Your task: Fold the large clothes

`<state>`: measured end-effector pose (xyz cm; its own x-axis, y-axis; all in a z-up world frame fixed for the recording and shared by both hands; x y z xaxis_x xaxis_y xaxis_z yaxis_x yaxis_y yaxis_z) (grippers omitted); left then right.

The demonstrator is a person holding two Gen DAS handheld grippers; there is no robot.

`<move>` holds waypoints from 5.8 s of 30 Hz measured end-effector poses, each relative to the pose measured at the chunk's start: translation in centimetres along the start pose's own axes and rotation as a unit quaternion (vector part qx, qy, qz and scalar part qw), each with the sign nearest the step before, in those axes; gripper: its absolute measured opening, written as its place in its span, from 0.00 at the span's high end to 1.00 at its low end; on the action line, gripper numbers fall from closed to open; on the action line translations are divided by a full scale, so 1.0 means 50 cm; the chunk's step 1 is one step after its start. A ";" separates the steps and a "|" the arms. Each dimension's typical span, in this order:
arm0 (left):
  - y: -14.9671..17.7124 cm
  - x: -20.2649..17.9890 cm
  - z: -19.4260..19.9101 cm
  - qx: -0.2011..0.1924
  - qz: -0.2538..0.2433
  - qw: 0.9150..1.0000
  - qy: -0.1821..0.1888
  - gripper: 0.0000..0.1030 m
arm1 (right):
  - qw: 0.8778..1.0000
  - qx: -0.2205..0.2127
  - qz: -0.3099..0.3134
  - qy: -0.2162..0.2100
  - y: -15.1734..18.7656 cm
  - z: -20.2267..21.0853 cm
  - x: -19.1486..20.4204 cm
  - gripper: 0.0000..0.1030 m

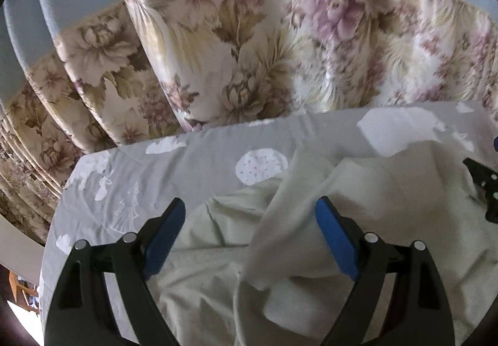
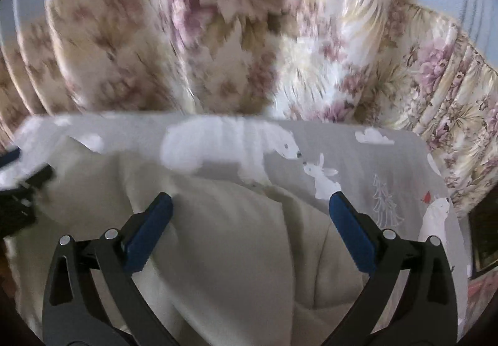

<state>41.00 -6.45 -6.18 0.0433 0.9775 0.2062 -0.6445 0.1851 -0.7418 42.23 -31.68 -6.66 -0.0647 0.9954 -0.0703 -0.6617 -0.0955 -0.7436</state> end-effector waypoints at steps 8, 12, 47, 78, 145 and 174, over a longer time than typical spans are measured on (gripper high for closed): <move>0.023 0.008 -0.065 0.022 0.015 1.000 -0.001 0.13 | 0.999 0.035 0.027 0.011 0.037 -0.080 0.001 0.03; 0.034 0.015 -0.073 0.011 0.035 0.999 0.004 0.10 | 0.999 0.033 0.014 0.001 0.038 -0.086 -0.006 0.03; 0.228 0.053 0.324 -0.078 0.019 0.993 0.087 0.11 | 0.992 -0.044 0.002 -0.117 0.227 0.327 0.008 0.03; 0.726 0.223 0.606 -0.024 0.037 0.994 0.101 0.36 | 0.997 -0.034 -0.063 -0.038 0.686 0.697 -0.178 0.04; 0.673 0.190 0.607 0.051 0.090 0.990 0.092 0.95 | 0.991 -0.035 -0.087 -0.095 0.592 0.708 -0.162 0.91; 0.094 0.222 0.392 -0.110 0.002 0.991 0.071 0.96 | 0.985 -0.140 -0.046 -0.089 0.143 0.475 -0.245 0.92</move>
<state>23.49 3.28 5.13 0.1577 0.9798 0.1231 -0.4640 0.1835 -0.8666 20.57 -44.58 4.67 -0.1607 0.9814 0.1052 -0.4403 0.0242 -0.8975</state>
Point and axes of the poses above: each gripper's, at about its wrist camera, not at the fingertips, and z roughly against the way its jaws point, x to its left, y to its underside, the point moved 2 cm from there along -z, roughly the way its jaws point, and after that the axes turned 6 degrees about -x, right-handed, at the moved point
